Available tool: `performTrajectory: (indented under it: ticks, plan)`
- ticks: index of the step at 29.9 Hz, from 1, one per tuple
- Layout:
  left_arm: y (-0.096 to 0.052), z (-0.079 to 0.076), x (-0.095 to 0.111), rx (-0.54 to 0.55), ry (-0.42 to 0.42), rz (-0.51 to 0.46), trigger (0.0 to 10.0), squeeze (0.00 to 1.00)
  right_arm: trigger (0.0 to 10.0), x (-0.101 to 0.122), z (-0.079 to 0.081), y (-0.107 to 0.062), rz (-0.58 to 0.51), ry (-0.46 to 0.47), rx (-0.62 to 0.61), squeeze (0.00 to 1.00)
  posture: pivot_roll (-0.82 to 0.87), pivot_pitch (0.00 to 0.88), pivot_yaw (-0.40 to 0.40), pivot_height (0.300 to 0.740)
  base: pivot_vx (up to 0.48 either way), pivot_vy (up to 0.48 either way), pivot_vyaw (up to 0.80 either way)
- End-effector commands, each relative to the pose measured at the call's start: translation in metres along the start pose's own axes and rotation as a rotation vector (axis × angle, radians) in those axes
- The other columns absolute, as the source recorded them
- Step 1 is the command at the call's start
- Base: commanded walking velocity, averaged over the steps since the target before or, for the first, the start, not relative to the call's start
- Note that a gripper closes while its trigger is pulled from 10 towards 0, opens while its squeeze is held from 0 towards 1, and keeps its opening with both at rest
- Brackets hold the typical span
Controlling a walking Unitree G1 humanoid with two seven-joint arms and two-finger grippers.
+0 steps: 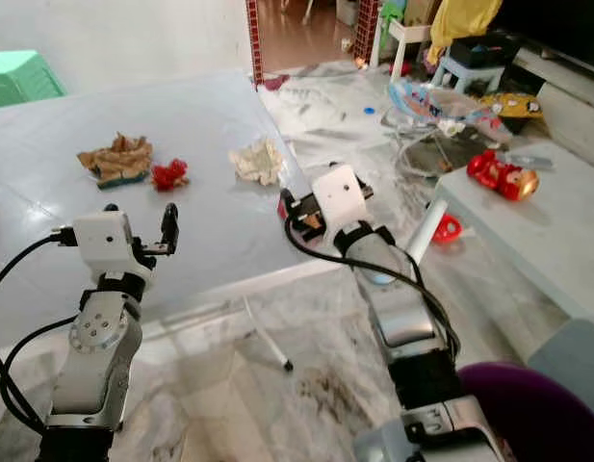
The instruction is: Picking trash to rubbish bin
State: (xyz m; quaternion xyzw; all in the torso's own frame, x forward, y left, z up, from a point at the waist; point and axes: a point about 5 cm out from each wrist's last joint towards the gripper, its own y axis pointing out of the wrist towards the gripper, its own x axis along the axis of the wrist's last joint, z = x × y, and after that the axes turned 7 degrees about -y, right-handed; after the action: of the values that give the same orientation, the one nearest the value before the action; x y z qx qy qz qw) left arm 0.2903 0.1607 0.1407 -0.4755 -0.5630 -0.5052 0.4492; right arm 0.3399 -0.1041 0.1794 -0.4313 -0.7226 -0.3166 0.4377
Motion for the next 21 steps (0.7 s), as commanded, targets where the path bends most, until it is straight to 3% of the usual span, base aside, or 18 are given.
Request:
performTrajectory:
  ticks: [1, 6, 12, 21]
  plan:
    - [-0.005, 0.003, 0.002, 0.008, 0.022, -0.004, 10.0, 0.0, 10.0, 0.002, -0.001, 0.0, -0.007, 0.016, 0.017, 0.0, -0.05, 0.069, 0.011, 0.74, 0.0, 0.0, 0.0]
    - [-0.012, 0.002, 0.002, -0.01, 0.052, -0.004, 10.0, 0.0, 10.0, 0.0, 0.003, -0.001, -0.002, 0.027, 0.064, 0.0, -0.04, 0.072, 0.01, 0.74, 0.0, 0.0, 0.0]
    - [-0.03, -0.003, 0.001, -0.057, 0.085, 0.002, 10.0, 0.0, 10.0, -0.006, 0.009, 0.006, 0.017, 0.037, 0.135, 0.0, -0.01, 0.077, 0.002, 0.74, 0.0, 0.0, 0.0]
    - [-0.041, -0.002, 0.006, -0.084, 0.052, -0.002, 10.0, 0.0, 10.0, -0.008, 0.009, 0.012, 0.004, 0.055, 0.115, 0.0, 0.01, 0.083, 0.0, 0.74, 0.0, 0.0, 0.0]
